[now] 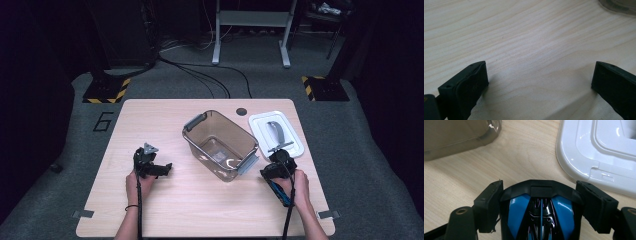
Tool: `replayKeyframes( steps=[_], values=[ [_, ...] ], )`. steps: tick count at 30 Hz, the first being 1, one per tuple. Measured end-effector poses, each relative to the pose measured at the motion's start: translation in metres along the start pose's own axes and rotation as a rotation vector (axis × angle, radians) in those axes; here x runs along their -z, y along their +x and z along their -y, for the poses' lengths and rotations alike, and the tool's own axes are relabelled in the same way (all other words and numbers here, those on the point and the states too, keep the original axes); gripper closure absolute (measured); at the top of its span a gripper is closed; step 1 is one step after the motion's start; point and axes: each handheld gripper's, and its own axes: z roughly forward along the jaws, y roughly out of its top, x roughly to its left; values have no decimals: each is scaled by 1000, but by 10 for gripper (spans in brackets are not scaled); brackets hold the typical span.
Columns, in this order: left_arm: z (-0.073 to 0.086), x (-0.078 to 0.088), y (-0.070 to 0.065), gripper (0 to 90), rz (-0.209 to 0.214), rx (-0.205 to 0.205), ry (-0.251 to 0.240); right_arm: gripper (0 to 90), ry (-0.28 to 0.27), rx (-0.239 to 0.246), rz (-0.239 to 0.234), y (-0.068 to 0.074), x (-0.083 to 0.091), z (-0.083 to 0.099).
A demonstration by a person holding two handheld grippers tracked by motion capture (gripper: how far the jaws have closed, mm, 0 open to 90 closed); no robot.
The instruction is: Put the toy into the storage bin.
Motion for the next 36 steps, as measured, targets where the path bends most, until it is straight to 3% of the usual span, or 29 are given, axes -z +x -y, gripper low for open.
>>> replayKeyframes(
  steps=[16,31,36],
  values=[
    [0,0,0,7,0,0,0,240,-69,-34,-41,-8,15,4],
    [0,0,0,7,1,0,0,241,-174,-66,-73,-15,47,2],
    [0,0,0,7,1,0,0,242,-220,-56,-61,-19,61,2]
  ],
)
